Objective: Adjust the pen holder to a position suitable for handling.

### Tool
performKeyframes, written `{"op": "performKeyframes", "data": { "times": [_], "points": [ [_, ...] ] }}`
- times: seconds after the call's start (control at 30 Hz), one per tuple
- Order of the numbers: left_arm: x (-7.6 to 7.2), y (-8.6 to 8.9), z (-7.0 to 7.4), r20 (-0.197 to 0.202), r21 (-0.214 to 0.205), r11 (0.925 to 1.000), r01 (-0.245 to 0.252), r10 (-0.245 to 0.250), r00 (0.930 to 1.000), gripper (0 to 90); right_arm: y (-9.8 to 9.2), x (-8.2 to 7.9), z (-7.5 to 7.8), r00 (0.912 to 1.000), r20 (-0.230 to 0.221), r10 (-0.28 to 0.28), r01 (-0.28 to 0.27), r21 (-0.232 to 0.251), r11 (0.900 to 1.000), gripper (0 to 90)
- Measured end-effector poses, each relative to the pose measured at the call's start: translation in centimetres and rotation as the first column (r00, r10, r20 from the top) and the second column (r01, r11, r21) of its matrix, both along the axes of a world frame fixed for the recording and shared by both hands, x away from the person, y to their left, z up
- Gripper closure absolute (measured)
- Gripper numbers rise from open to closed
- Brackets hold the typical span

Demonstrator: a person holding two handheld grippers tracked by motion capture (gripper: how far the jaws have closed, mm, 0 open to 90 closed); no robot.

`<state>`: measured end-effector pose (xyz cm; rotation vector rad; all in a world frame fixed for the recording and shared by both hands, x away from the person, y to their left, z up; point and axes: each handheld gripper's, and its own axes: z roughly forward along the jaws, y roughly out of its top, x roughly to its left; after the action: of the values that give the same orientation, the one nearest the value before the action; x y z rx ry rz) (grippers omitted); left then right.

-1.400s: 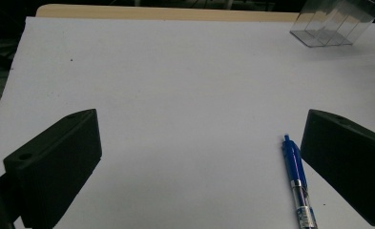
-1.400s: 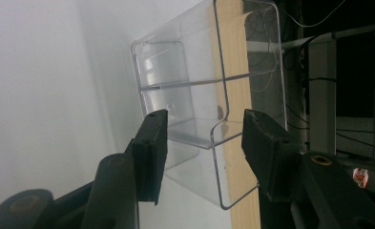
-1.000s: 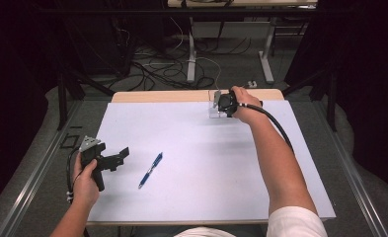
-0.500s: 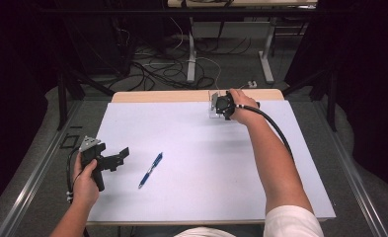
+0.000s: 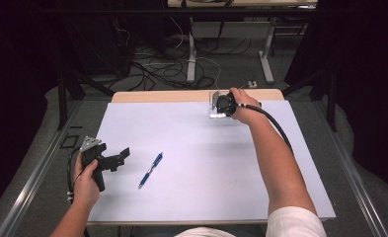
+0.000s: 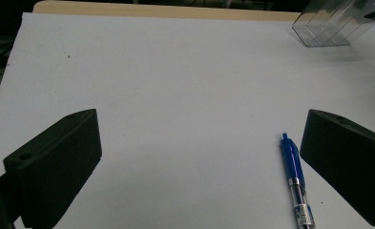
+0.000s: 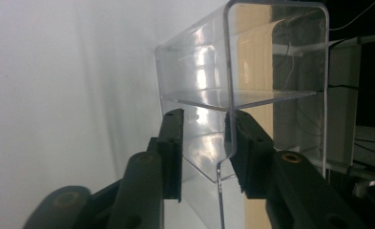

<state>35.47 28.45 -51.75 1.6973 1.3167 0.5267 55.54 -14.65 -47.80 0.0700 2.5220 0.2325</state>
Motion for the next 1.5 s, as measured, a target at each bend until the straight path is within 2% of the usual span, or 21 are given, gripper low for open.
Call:
{"op": "performKeyframes", "data": {
  "times": [0.03, 0.13, 0.2, 0.27, 0.3, 0.33, 0.37, 0.4, 0.43, 0.47, 0.67, 0.7, 0.73, 0.83, 0.9, 0.93, 0.97, 1.0, 1.13, 1.33, 1.5],
  "points": [
    [0.0, 0.0, 0.0, 0.000, 0.000, 1.0000, 0.001, -0.001, 1.0000, 0.2, 0.0, -0.1, 0.1, 1.0000, 0.000, 0.000, 0.000, 0.004, 1.0000, 76.3],
    [0.0, 0.0, 0.0, 0.001, 0.001, 1.0000, 0.004, -0.004, 1.0000, 0.1, 0.0, -0.3, 0.1, 0.9997, -0.019, 0.012, -0.012, 0.010, 0.9999, 82.9],
    [0.0, 0.0, 0.0, 0.002, 0.002, 1.0000, 0.006, -0.006, 1.0000, 0.1, 0.0, -0.4, 0.0, 0.9992, -0.040, 0.006, -0.005, 0.016, 0.9999, 84.2],
    [0.0, 0.0, 0.0, 0.002, 0.002, 1.0000, 0.006, -0.006, 1.0000, 0.1, 0.0, -0.5, 0.2, 0.9982, -0.060, 0.000, 0.000, -0.004, 1.0000, 85.2],
    [0.0, 0.0, 0.0, 0.004, 0.000, 1.0000, 0.004, -0.004, 1.0000, 0.1, 0.0, -0.5, 0.0, 0.9987, -0.049, 0.015, -0.014, 0.016, 0.9998, 85.8],
    [0.0, 0.0, 0.0, 0.003, 0.000, 1.0000, 0.004, -0.004, 1.0000, 0.1, 0.1, -0.6, 0.2, 0.9974, -0.072, 0.006, -0.007, -0.017, 0.9998, 86.3],
    [0.0, 0.0, 0.0, 0.003, 0.000, 1.0000, 0.004, -0.004, 1.0000, 0.2, 0.0, -0.5, -0.3, 0.9986, -0.035, 0.039, -0.038, 0.046, 0.9982, 86.8],
    [0.0, 0.0, 0.0, 0.003, -0.001, 1.0000, 0.003, -0.003, 1.0000, 0.2, 0.0, -0.5, -0.3, 0.9986, -0.035, 0.039, -0.038, 0.046, 0.9982, 86.8],
    [0.0, 0.0, 0.0, 0.003, -0.001, 1.0000, 0.003, -0.003, 1.0000, 0.1, 0.5, -0.8, 0.9, 0.9918, -0.127, -0.015, 0.000, -0.121, 0.9926, 88.5],
    [0.0, 0.0, 0.0, 0.006, 0.000, 1.0000, 0.004, -0.004, 1.0000, 0.1, 0.4, -0.8, 0.2, 0.9960, -0.088, 0.015, -0.017, -0.027, 0.9995, 88.6],
    [0.0, 0.0, -0.1, 0.000, -0.006, 1.0000, 0.000, 0.000, 1.0000, 0.1, 0.7, -1.0, 0.5, 0.9945, -0.104, 0.010, -0.015, -0.041, 0.9990, 88.6],
    [0.0, 0.0, -0.1, -0.001, -0.005, 1.0000, 0.000, 0.000, 1.0000, 0.1, 0.8, -1.2, 0.6, 0.9935, -0.113, -0.007, 0.003, -0.035, 0.9994, 88.5],
    [-0.1, 0.0, -0.1, -0.001, -0.006, 1.0000, -0.001, 0.001, 1.0000, 0.1, 0.8, -1.2, 0.6, 0.9951, -0.098, 0.013, -0.015, -0.018, 0.9997, 88.4],
    [-0.1, 0.0, -0.1, -0.002, -0.005, 1.0000, -0.001, 0.001, 1.0000, 0.1, 0.9, -1.4, 0.8, 0.9942, -0.105, 0.019, -0.022, -0.021, 0.9995, 88.4],
    [-0.1, 0.0, -0.1, -0.002, -0.004, 1.0000, -0.003, 0.003, 1.0000, 0.1, 1.3, -1.8, 0.9, 0.9957, -0.082, 0.042, -0.042, -0.001, 0.9991, 88.3],
    [-0.1, 0.0, -0.1, -0.002, -0.004, 1.0000, -0.003, 0.003, 1.0000, 0.1, 1.5, -2.0, 1.1, 0.9950, -0.094, 0.034, -0.037, -0.023, 0.9991, 88.4],
    [-0.1, 0.0, -0.1, -0.002, -0.003, 1.0000, -0.003, 0.003, 1.0000, 0.1, 1.6, -2.1, 0.8, 0.9964, -0.062, 0.058, -0.056, 0.023, 0.9981, 88.3],
    [-0.1, 0.0, -0.1, -0.002, -0.003, 1.0000, -0.003, 0.003, 1.0000, 0.1, 1.9, -2.4, 1.3, 0.9950, -0.090, 0.043, -0.045, -0.019, 0.9988, 88.3],
    [-0.1, 0.0, 0.0, 0.000, -0.002, 1.0000, -0.004, 0.004, 1.0000, 0.1, 2.7, -3.2, 1.8, 0.9950, -0.089, 0.045, -0.048, -0.022, 0.9986, 88.3],
    [-0.2, 0.0, 0.0, 0.003, 0.002, 1.0000, -0.001, 0.001, 1.0000, 0.1, 3.9, -4.4, 2.2, 0.9949, -0.080, 0.062, -0.062, 0.004, 0.9981, 88.1],
    [-0.1, 0.0, 0.0, 0.005, 0.006, 1.0000, 0.000, 0.000, 1.0000, 0.1, 5.1, -5.7, 2.8, 0.9944, -0.081, 0.068, -0.069, -0.006, 0.9976, 88.2]
  ]
}}
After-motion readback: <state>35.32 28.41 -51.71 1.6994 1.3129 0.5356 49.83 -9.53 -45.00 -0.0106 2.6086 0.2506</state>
